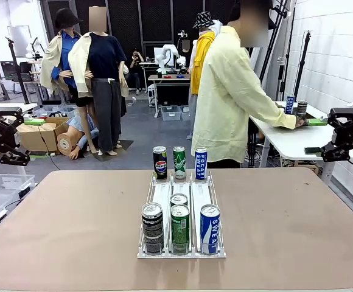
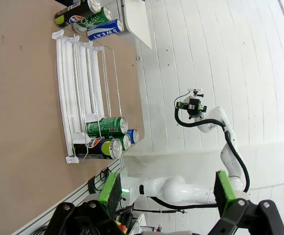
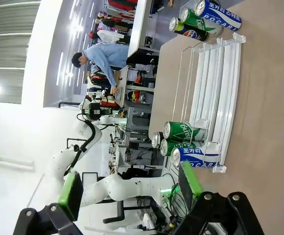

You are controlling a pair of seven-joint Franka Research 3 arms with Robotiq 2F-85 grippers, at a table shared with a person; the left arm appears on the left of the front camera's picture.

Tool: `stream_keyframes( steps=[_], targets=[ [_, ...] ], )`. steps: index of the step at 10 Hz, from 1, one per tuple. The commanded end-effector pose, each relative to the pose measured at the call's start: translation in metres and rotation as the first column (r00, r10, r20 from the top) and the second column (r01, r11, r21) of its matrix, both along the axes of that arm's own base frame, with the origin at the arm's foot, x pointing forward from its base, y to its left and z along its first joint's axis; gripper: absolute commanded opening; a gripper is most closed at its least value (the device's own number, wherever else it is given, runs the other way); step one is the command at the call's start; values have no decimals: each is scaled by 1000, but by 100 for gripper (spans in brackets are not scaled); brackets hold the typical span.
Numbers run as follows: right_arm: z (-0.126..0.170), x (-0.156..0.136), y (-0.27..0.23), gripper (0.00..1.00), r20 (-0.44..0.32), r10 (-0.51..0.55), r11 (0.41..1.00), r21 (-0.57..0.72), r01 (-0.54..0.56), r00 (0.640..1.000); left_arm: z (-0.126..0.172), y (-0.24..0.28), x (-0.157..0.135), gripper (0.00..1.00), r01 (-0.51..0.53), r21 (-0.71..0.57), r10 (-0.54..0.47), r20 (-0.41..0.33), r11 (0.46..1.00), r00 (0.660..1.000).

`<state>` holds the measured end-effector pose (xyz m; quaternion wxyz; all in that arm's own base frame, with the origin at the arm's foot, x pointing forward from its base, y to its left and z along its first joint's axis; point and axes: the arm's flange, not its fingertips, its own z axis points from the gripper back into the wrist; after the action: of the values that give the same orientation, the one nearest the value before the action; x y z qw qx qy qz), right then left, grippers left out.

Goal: Retrieve and hand over the desired beverage to the person.
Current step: Place the picked can on the Handle tray extended by the person.

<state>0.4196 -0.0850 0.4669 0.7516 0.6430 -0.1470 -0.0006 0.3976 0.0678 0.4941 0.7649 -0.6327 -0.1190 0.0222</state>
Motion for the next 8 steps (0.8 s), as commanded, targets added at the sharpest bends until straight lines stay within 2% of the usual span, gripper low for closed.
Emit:
stream_keyframes(
  steps=[1, 8],
  targets=[
    [1, 0, 1, 100, 3, 3, 1000, 14, -3, 1000, 2, 0, -2, 100, -4, -10, 4, 6, 1000, 1000],
    [1, 0, 1, 100, 3, 3, 1000, 14, -3, 1000, 2, 0, -2, 100, -4, -10, 4, 6, 1000, 1000]
  ],
)
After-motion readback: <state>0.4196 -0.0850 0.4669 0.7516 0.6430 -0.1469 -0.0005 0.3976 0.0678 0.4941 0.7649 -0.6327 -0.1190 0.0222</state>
